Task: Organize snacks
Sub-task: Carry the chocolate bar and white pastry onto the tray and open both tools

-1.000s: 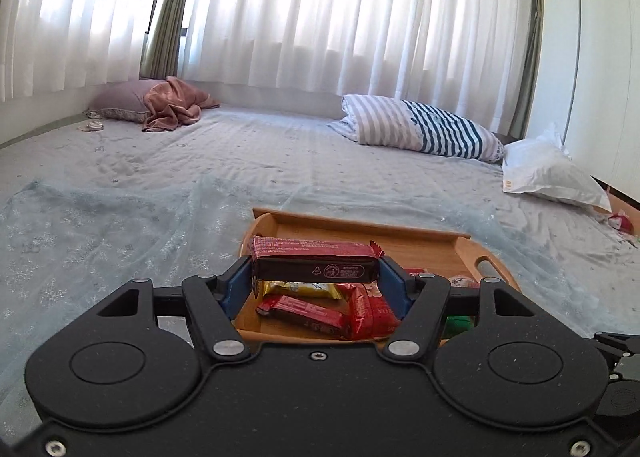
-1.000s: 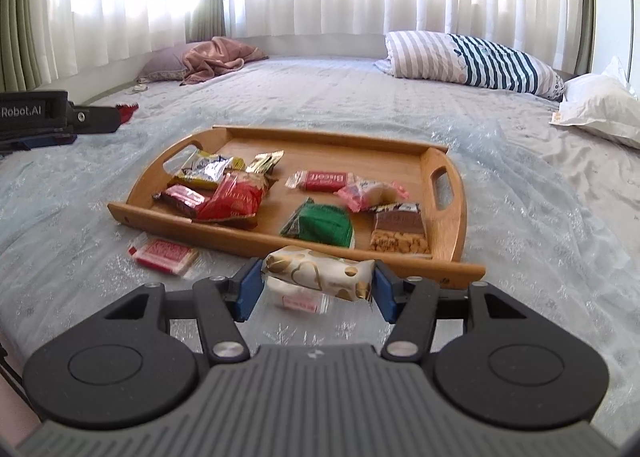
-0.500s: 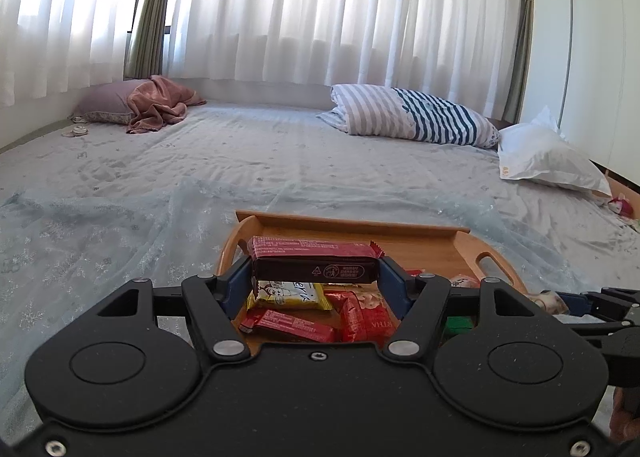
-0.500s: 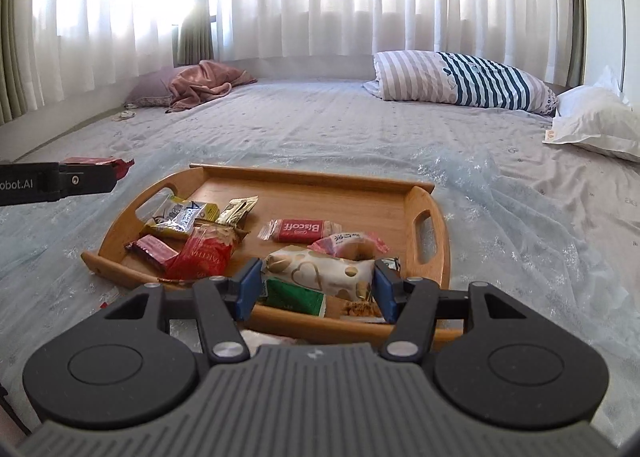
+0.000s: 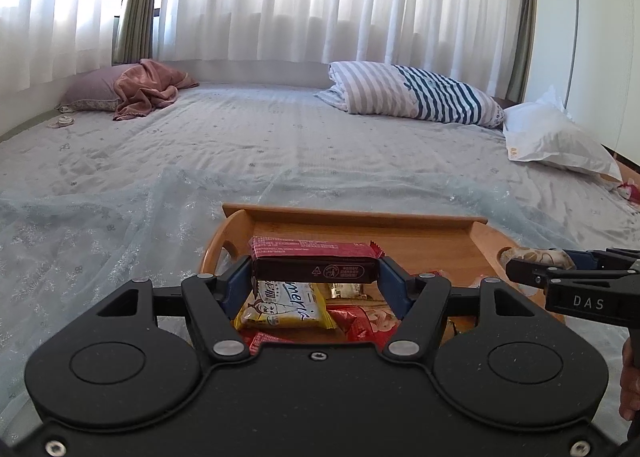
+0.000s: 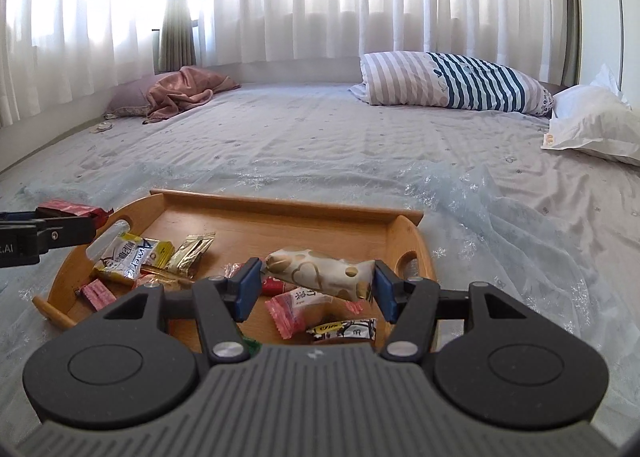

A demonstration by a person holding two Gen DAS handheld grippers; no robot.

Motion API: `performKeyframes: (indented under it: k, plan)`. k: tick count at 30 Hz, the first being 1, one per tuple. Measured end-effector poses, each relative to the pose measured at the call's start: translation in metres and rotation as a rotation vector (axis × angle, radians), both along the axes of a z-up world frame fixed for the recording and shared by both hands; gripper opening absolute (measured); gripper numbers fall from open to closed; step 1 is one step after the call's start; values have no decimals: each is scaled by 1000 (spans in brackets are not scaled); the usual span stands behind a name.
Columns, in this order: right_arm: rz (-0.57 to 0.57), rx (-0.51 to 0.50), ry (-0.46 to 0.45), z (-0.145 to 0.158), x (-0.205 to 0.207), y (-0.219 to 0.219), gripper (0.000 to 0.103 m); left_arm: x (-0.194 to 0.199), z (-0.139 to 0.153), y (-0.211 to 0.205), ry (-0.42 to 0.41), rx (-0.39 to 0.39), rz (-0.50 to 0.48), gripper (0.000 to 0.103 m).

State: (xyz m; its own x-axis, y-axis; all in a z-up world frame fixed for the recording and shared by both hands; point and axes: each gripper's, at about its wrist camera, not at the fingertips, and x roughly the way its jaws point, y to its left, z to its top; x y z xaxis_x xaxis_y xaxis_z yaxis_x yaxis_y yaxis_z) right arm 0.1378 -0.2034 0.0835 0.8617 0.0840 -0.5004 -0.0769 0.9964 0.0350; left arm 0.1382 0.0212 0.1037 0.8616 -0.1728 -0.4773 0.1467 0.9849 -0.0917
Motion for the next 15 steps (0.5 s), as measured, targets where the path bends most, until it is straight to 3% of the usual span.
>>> performKeyframes:
  k: [15]
  plan:
    - [-63,33,70,-25,62,-19,63,78,-25,0,47,17,14,65]
